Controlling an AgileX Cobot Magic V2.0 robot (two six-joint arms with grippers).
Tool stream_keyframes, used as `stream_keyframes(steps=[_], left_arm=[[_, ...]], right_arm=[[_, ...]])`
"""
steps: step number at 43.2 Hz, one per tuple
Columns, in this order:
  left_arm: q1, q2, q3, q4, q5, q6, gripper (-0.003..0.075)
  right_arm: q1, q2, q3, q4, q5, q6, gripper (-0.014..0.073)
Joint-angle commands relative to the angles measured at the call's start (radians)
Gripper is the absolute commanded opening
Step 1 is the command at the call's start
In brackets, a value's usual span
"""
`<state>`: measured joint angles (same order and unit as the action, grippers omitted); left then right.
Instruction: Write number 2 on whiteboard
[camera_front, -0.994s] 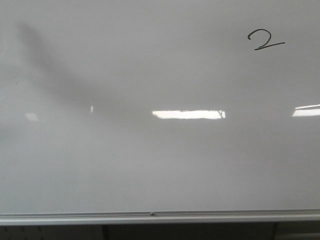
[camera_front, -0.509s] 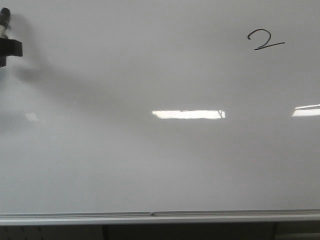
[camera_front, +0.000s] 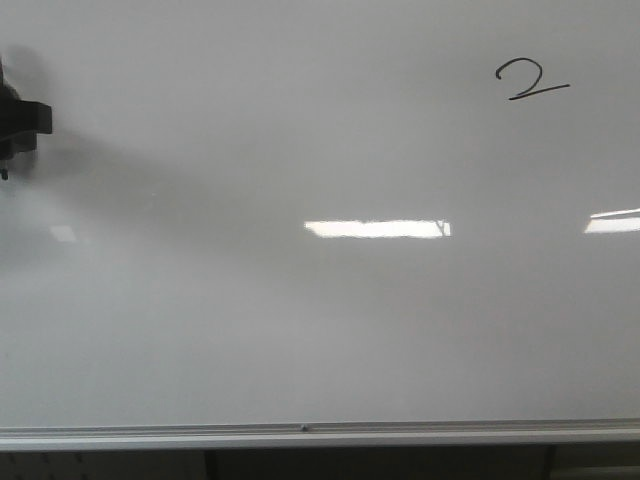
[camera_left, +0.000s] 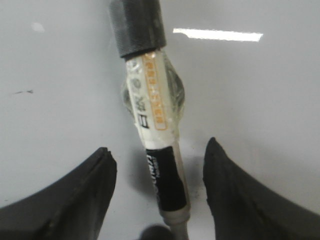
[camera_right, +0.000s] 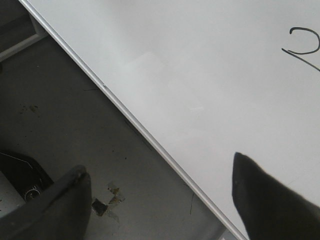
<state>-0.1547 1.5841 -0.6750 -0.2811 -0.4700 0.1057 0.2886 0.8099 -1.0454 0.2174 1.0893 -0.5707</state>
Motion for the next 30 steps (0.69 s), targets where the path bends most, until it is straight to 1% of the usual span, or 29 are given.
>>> stream_keyframes(steps=[1, 3, 7, 14, 19, 25, 27, 28, 30], left_arm=[[-0.004, -0.051, -0.024, 0.019, -0.053, 0.023, 0.0413], [-0.004, -0.072, -0.024, 0.015, -0.036, 0.050, 0.0413], [-0.004, -0.130, -0.024, 0.015, 0.028, 0.054, 0.0413], [-0.004, -0.273, -0.024, 0.027, 0.230, 0.071, 0.0410], [-0.004, -0.392, -0.026, 0.096, 0.409, 0.071, 0.0410], [-0.004, -0.543, -0.031, 0.185, 0.663, 0.071, 0.0410], [-0.004, -0.597, -0.051, 0.217, 0.799, 0.071, 0.0410], [-0.004, -0.609, -0.057, 0.222, 0.835, 0.071, 0.0410], [-0.004, -0.652, -0.088, 0.247, 0.968, 0.071, 0.0410]], right_arm=[[-0.005, -0.006, -0.034, 0.006, -0.055, -0.001, 0.0596], [-0.005, -0.006, -0.034, 0.006, -0.055, -0.001, 0.0596], [-0.005, -0.006, -0.034, 0.007, -0.054, -0.001, 0.0596], [-0.005, -0.006, -0.034, 0.007, -0.054, 0.003, 0.0596], [-0.005, -0.006, -0.034, 0.007, -0.054, 0.027, 0.0596], [-0.005, -0.006, -0.034, -0.004, -0.045, 0.114, 0.0596], [-0.005, -0.006, -0.034, -0.019, -0.036, 0.162, 0.0596], [-0.005, -0.006, -0.034, -0.030, -0.031, 0.185, 0.0596], [-0.005, -0.006, -0.034, -0.058, -0.017, 0.251, 0.0596]])
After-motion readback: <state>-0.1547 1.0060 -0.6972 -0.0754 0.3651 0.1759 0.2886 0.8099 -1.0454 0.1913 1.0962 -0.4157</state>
